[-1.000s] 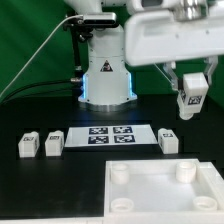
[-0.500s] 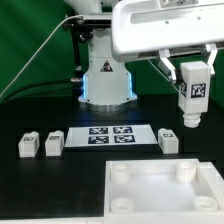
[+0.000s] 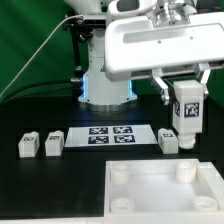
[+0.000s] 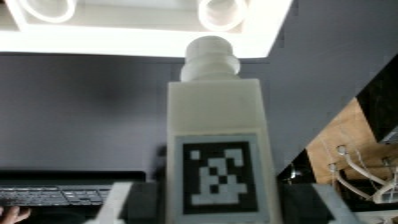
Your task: Assemble one leg
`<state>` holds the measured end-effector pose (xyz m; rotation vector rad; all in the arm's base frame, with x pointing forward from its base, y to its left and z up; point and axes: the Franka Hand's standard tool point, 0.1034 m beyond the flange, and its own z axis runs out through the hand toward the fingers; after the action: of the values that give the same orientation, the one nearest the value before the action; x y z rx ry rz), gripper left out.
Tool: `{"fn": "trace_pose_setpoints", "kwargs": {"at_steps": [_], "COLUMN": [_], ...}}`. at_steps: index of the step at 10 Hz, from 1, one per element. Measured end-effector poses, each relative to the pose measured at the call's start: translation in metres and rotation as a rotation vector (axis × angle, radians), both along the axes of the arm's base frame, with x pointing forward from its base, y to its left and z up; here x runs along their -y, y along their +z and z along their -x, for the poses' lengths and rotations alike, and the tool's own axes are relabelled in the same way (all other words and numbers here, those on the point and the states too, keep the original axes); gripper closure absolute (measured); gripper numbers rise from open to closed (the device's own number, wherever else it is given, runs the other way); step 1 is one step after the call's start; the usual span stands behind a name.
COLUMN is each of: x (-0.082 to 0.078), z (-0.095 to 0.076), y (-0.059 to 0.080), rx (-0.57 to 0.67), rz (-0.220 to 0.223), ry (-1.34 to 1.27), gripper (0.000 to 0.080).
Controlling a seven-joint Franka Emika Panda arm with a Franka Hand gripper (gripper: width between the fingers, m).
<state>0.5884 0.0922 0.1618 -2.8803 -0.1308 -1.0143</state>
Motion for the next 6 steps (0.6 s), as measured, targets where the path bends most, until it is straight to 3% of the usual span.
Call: {"fn": "trace_pose_setpoints", "kwargs": {"at_steps": [2, 3, 6], "x": [-0.002, -0.006, -0.015], "z": [-0.031, -0.042, -0.036], "y": [-0.008, -0.019, -0.051], "rx": [0.012, 0.009, -0.036], "rz": [-0.009, -0.016, -0.023], "ry": [-0.004, -0.004, -0.006], "gripper": [0.0506, 0.0506, 0.0506]}}
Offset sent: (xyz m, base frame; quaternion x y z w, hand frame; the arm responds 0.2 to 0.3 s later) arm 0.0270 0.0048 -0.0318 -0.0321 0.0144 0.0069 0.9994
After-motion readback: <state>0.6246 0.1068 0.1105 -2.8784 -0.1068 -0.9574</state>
